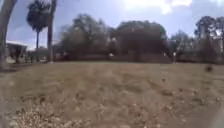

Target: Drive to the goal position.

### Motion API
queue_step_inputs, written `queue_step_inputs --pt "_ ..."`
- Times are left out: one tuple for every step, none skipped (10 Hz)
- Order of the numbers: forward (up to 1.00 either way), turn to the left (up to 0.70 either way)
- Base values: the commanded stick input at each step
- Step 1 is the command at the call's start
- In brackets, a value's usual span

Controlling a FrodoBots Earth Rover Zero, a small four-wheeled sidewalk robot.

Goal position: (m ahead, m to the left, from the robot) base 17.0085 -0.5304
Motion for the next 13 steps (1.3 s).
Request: queue_step_inputs --pt "0.7 0.0" --pt "0.7 0.0" --pt "0.7 0.0" --pt "0.7 0.0" --pt "0.7 0.0" --pt "0.7 0.0" --pt "0.7 0.0" --pt "0.7 0.0" --pt "0.7 0.0" --pt "0.7 0.0" --pt "0.7 0.0" --pt "0.7 0.0" --pt "0.7 0.0"
